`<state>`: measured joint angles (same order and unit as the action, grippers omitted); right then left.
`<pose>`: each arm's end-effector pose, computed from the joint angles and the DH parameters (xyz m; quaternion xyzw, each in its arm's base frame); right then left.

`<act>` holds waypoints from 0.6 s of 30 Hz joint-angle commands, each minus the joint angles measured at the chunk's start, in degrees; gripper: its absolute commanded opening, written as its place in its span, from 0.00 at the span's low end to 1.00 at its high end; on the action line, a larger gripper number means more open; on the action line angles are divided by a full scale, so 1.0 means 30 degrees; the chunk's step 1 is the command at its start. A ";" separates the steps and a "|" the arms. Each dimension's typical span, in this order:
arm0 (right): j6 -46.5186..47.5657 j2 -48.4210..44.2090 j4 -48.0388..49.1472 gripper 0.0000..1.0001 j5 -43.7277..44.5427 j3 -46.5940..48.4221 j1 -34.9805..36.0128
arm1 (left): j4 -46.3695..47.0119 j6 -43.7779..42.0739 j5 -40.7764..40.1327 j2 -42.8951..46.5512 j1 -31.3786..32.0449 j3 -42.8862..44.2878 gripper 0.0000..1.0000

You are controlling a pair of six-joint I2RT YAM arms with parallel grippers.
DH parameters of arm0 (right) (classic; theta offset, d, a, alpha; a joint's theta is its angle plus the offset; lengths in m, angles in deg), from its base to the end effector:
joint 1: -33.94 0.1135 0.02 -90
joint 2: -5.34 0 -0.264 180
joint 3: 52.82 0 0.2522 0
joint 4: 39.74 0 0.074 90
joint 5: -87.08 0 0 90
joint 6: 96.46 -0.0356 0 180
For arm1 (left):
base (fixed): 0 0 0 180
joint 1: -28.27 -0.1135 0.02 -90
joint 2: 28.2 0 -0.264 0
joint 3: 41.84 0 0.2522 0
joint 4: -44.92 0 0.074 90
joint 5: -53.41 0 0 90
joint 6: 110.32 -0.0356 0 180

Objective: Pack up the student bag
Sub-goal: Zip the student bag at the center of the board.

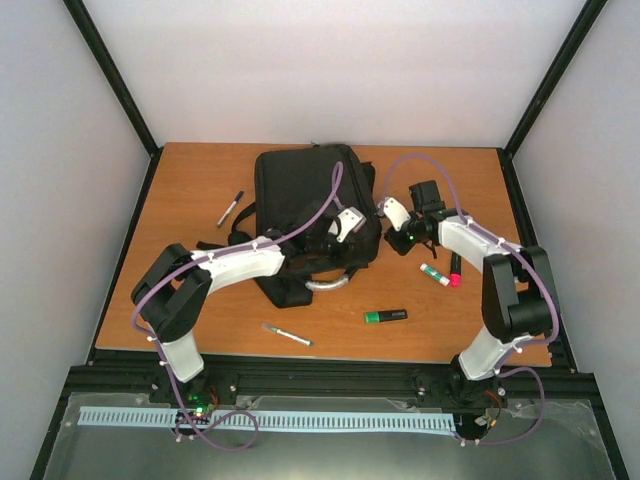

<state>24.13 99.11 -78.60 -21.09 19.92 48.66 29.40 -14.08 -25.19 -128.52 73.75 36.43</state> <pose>0.3133 0.0938 0.1931 -0.4051 0.8642 0.1156 0.2751 0.2666 -0.2811 0.2122 0.3411 0.8261 -0.2719 0.3567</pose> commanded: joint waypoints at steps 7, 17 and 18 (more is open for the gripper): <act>0.0806 0.3511 0.0365 0.03 0.0928 0.3802 -0.1236 | 0.1167 0.0073 0.2544 0.1187 0.1295 -0.0795 0.01; -0.0224 0.4752 0.0737 0.03 0.0845 0.5183 -0.1587 | 0.0574 0.0061 0.1383 0.1570 0.1336 -0.0859 0.07; -0.0384 0.4462 0.0749 0.05 0.0741 0.5015 -0.1635 | 0.0475 0.0209 0.0873 0.1622 0.1322 -0.0788 0.12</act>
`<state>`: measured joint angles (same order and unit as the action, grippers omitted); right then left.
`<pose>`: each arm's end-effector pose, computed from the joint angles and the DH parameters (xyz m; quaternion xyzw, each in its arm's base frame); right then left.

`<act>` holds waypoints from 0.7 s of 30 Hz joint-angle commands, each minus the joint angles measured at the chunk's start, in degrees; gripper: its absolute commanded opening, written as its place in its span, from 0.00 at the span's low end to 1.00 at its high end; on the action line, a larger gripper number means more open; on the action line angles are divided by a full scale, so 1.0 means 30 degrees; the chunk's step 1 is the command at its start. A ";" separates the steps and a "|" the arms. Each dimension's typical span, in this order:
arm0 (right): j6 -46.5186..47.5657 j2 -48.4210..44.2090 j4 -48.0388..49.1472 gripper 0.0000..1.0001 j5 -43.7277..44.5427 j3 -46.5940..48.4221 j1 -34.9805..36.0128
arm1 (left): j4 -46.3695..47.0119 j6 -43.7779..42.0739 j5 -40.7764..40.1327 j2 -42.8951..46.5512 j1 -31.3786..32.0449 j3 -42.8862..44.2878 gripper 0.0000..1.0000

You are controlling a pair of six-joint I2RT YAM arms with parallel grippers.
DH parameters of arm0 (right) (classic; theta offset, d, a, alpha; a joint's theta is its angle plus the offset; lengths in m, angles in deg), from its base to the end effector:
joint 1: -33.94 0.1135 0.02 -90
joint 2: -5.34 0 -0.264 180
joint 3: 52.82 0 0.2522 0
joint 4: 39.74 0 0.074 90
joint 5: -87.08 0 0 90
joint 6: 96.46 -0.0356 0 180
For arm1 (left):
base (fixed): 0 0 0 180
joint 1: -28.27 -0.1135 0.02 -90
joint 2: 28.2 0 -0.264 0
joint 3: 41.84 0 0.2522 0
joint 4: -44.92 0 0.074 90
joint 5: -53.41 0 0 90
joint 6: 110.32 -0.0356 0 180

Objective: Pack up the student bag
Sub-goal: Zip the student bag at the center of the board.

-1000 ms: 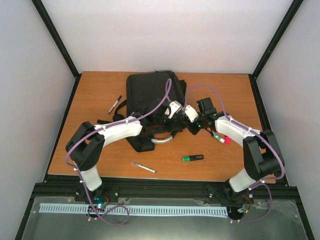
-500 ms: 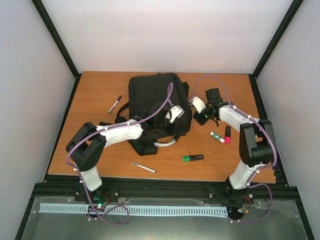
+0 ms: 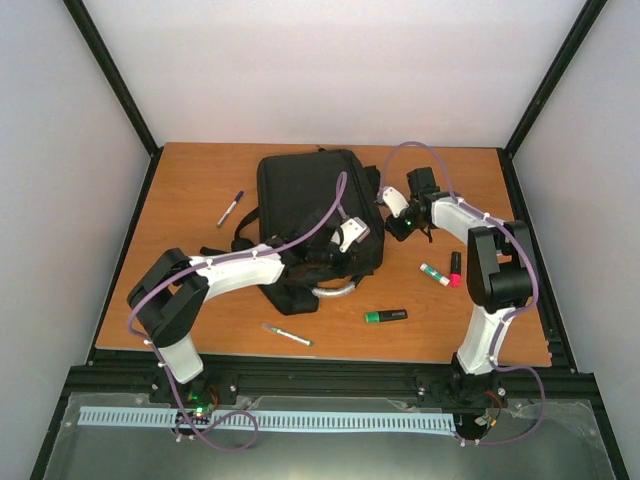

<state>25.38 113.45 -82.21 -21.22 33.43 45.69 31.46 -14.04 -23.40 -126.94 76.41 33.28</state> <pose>0.3725 0.0889 0.1734 -0.3902 0.8807 0.1144 0.2430 0.2461 -0.2869 0.2079 0.3655 0.8124 -0.2938 0.3466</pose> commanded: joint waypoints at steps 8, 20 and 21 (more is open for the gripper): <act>-0.1963 -0.5341 0.1088 0.46 -0.0502 -0.1848 -0.1095 | -0.3217 0.1026 -0.4163 0.2695 0.0419 0.1853 0.44; 0.0125 -1.3414 -0.3729 0.63 -0.5432 -0.4241 -0.1104 | -0.8039 0.4225 -0.9441 0.7728 -0.2281 0.0716 0.83; 0.0757 -1.3834 -0.4196 0.64 -0.5700 -0.4556 -0.1078 | -0.8195 0.4749 -0.9360 0.8283 -0.2845 0.0231 0.87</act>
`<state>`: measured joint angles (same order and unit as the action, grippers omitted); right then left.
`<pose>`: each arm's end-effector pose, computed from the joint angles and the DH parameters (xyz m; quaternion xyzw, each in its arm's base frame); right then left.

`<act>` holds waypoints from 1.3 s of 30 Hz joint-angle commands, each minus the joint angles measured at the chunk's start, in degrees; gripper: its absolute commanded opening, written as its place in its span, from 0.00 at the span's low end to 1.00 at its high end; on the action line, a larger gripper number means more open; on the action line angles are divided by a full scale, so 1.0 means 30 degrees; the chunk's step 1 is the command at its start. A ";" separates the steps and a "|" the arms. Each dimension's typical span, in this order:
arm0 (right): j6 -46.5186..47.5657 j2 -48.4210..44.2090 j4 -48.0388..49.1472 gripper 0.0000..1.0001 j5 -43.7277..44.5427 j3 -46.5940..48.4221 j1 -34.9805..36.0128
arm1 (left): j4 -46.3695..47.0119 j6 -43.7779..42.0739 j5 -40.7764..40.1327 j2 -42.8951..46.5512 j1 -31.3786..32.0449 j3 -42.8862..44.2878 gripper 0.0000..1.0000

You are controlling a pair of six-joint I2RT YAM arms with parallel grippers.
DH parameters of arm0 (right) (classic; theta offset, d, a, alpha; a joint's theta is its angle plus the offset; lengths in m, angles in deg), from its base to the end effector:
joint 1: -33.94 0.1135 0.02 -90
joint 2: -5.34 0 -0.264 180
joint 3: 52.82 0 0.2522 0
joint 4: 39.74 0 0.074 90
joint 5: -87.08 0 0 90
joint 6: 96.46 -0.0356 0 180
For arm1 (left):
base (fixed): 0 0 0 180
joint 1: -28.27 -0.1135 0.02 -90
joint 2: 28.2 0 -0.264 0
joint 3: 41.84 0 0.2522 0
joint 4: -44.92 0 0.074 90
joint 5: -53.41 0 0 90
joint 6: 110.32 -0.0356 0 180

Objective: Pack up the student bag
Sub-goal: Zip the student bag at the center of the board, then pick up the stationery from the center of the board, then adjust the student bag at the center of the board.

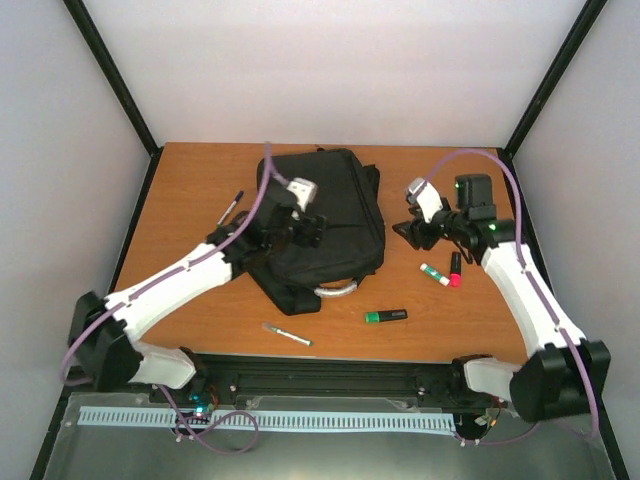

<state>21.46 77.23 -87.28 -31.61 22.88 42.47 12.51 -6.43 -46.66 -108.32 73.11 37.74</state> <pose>0.2601 0.0563 0.3084 -0.3711 0.8158 0.1605 0.4136 0.2302 -0.2201 0.3119 0.1931 0.8547 -0.1661 0.4524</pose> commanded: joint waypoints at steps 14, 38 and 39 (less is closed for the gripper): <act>0.8128 -0.2885 -0.3292 0.63 0.4169 -0.8456 0.4565 | -0.1358 0.8009 0.2098 0.2320 -0.5942 -0.5442 0.91; 0.8621 0.1223 -0.0867 0.44 0.7172 -0.9646 0.6317 | 0.6078 0.8757 0.7048 -0.3235 -0.4912 -0.7584 0.65; 0.8607 0.1199 -0.0931 0.41 0.7217 -0.9700 0.6371 | 0.6160 0.8736 0.7017 -0.3291 -0.4574 -0.7541 0.64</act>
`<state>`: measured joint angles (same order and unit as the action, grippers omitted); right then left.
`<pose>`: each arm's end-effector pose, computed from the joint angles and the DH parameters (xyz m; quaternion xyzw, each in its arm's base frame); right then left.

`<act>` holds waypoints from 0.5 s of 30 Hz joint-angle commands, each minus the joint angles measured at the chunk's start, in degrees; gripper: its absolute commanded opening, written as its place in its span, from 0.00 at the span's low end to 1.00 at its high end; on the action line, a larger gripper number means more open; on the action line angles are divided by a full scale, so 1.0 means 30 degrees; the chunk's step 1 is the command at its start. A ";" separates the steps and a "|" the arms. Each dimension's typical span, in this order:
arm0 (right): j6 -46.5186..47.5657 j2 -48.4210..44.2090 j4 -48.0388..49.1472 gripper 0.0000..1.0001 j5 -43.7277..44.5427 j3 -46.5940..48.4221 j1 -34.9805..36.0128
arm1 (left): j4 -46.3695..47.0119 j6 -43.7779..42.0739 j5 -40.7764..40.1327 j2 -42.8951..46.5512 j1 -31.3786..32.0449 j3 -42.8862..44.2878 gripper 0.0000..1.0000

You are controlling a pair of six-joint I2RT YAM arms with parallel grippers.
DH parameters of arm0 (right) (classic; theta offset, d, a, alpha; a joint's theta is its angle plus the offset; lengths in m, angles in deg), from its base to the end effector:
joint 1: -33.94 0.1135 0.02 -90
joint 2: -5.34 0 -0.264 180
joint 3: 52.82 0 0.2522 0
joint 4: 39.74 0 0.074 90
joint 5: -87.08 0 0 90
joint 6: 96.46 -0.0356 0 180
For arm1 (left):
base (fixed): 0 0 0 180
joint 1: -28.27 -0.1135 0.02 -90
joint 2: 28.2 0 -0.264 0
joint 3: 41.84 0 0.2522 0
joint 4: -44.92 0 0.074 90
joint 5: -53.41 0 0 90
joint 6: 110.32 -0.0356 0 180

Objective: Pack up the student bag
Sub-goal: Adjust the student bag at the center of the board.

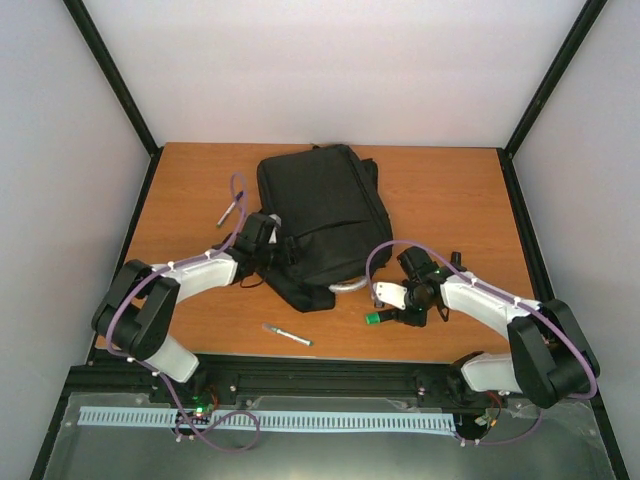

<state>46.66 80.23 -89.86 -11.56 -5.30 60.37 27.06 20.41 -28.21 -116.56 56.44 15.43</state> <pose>0.1756 0.0933 0.1458 -0.6405 0.7566 0.0478 0.1230 0.2621 -0.1463 0.1648 -0.0767 0.9312 -0.2542 0.2496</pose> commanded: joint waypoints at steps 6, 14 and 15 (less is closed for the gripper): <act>0.0011 -0.0861 -0.0998 0.16 0.0874 -0.0496 0.0417 | 0.0930 -0.0584 -0.0001 -0.0554 0.3273 0.0733 0.64; 0.1545 -0.5120 -0.4397 0.04 0.1711 -0.0227 -0.0442 | -0.4354 -0.1965 -0.0897 0.0860 0.4363 0.3323 0.66; 0.1779 -0.5722 -0.4982 0.03 0.1710 -0.0075 -0.0698 | -0.5523 -0.2216 -0.1206 0.1309 0.4365 0.3766 0.67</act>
<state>48.43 68.84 -96.81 -7.85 -6.89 60.15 21.91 17.70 -29.37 -117.28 69.00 20.76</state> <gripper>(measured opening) 0.210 0.658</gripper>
